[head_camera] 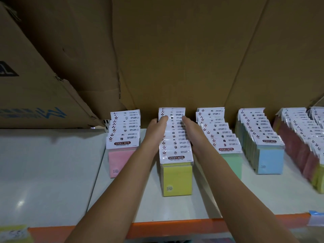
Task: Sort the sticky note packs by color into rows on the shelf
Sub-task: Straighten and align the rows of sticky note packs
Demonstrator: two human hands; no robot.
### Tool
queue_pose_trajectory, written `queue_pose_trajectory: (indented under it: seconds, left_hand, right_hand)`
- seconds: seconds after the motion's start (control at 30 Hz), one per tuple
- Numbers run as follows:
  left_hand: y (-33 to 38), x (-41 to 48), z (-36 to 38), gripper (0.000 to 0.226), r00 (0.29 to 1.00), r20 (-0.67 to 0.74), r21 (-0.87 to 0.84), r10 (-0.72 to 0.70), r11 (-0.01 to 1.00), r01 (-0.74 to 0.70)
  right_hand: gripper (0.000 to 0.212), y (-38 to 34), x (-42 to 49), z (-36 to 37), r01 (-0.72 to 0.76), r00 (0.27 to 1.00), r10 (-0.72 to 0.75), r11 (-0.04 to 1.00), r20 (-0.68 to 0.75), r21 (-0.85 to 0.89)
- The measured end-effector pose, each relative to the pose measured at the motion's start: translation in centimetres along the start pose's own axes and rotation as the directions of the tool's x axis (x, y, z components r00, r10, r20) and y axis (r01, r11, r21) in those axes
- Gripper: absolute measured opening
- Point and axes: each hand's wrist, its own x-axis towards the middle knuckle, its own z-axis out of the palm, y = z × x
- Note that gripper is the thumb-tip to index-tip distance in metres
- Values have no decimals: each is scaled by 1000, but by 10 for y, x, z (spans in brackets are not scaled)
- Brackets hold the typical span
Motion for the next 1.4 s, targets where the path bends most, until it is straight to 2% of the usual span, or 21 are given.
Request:
queue_pose_trajectory:
  seconds: [0.13, 0.2, 0.4, 0.5, 0.6, 0.7, 0.87, 0.93, 1.07, 1.13, 1.2, 1.3, 1.4]
  left_hand:
    - [5, 1, 1, 41, 999, 34, 12, -37, 999, 36]
    - [3, 0, 1, 36, 1000, 18, -3, 10, 1000, -9]
    - [2, -4, 2, 23, 993, -14, -28, 114, 993, -115]
    - [1, -4, 1, 30, 990, -58, -44, 131, 990, -133]
    - [0, -3, -2, 35, 990, -112, -4, 92, 996, -93]
    - [3, -2, -5, 37, 997, -55, 64, 58, 996, -54]
    - [0, -8, -3, 29, 996, 62, 35, 63, 997, -65]
    - [-2, -11, -3, 37, 995, 82, 17, 64, 998, -65]
    - [-3, -14, -5, 71, 1000, -8, 56, 9, 998, -8]
    - [-11, -18, -8, 78, 1000, -21, 82, -6, 997, 8]
    - [-21, -24, -11, 70, 1000, -12, 53, -21, 998, 21]
    - [-34, -31, -8, 49, 997, 47, -104, -57, 993, 62]
    - [-39, -31, -3, 45, 996, 79, -183, -31, 982, 45]
  right_hand:
    - [40, -6, 3, 7, 24, 999, -28, 991, -33, -132]
    - [42, -4, 4, 6, 47, 998, -50, 992, -22, -120]
    - [25, -3, 4, 4, 123, 991, -128, 982, -31, -140]
    - [23, -3, 4, 4, 121, 991, -126, 986, -40, -114]
    - [31, -6, 0, 6, 69, 997, -72, 995, -37, -66]
    - [43, -9, -1, 3, 28, 1000, -27, 995, 11, -92]
    - [41, -10, -5, 6, -46, 998, 49, 993, 26, -105]
    - [42, -9, -6, 8, -59, 997, 63, 995, 42, -83]
    - [47, -8, -16, 1, -59, 997, 60, 998, 43, -23]
    - [46, -1, -21, -4, -58, 998, 58, 998, 34, 0]
    - [45, 7, -25, -6, -83, 996, 82, 996, 45, 29]
    - [46, 14, -32, -2, -98, 994, 95, 994, 60, 51]
    - [44, 14, -37, 2, -99, 993, 93, 991, 78, 86]
